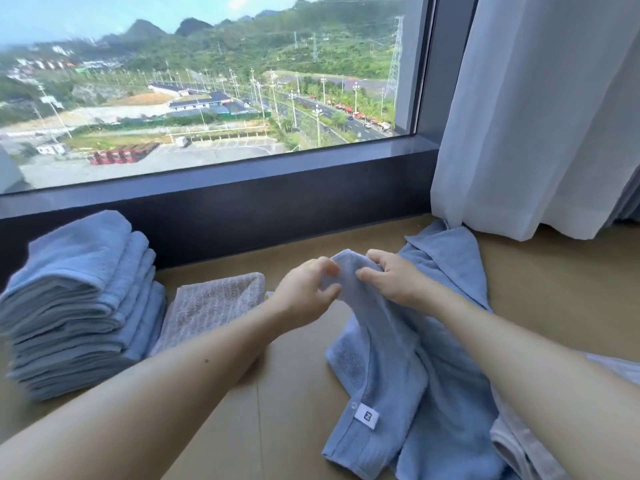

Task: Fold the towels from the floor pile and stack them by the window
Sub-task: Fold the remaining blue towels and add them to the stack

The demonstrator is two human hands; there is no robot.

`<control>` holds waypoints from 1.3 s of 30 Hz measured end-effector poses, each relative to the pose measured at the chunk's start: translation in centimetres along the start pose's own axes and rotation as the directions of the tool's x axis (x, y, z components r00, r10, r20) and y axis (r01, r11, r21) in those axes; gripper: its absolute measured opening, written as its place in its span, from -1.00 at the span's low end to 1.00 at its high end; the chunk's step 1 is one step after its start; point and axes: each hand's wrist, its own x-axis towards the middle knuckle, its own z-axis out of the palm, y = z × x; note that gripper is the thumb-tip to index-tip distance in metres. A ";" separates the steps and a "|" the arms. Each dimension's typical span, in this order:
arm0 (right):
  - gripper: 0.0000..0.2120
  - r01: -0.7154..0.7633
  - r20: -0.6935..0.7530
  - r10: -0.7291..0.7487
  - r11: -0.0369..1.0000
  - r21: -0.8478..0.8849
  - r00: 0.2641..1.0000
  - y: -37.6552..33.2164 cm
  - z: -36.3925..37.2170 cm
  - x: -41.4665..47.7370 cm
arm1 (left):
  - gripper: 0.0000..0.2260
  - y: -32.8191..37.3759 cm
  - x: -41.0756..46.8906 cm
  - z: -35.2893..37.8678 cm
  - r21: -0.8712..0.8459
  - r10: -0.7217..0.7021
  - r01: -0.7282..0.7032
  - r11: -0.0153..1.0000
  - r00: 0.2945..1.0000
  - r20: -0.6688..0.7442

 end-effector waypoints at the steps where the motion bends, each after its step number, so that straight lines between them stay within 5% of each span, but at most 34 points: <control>1: -0.76 0.038 0.016 -0.039 0.999 0.007 0.999 -1.9 0.0 -0.3 | -0.69 0.1 -0.4 -1.6 0.002 0.015 -0.015 1.000 1.000 -0.012; 10: -0.79 0.272 0.270 -0.276 0.961 0.054 0.922 -17.3 0.2 -5.0 | -0.40 0.9 -8.7 -15.5 -0.023 0.006 -0.010 1.000 0.990 -0.141; 16: -0.82 0.415 0.306 -0.393 0.910 -0.008 0.867 -25.5 1.0 -9.0 | -0.71 1.2 -14.8 -23.2 0.132 0.032 -0.005 0.991 0.979 -0.203; 19: -0.81 0.486 0.228 -0.466 0.873 -0.036 0.855 -28.8 2.1 -10.3 | -0.92 0.9 -17.6 -26.3 0.110 0.020 0.014 0.994 0.955 -0.297; 23: -0.83 0.506 0.114 -0.511 0.859 0.074 0.852 -31.2 3.7 -11.5 | -0.88 0.2 -21.3 -29.8 0.018 -0.016 0.028 0.999 0.881 -0.473; 32: -0.76 0.322 0.215 -0.281 0.927 -0.194 0.935 -30.8 3.9 -12.9 | -0.82 -4.2 -25.6 -33.6 -0.309 -0.314 0.119 0.943 0.621 -0.718; 36: -0.72 0.269 -0.033 -0.304 0.885 -0.380 0.952 -31.5 3.7 -12.2 | -0.75 -4.8 -26.5 -34.4 -0.374 -0.344 0.085 0.923 0.614 -0.710; 39: -0.86 0.332 -0.141 -0.402 0.872 -0.359 0.905 -33.8 4.2 -12.4 | -0.78 -4.4 -26.4 -34.3 -0.335 -0.295 0.072 0.940 0.667 -0.684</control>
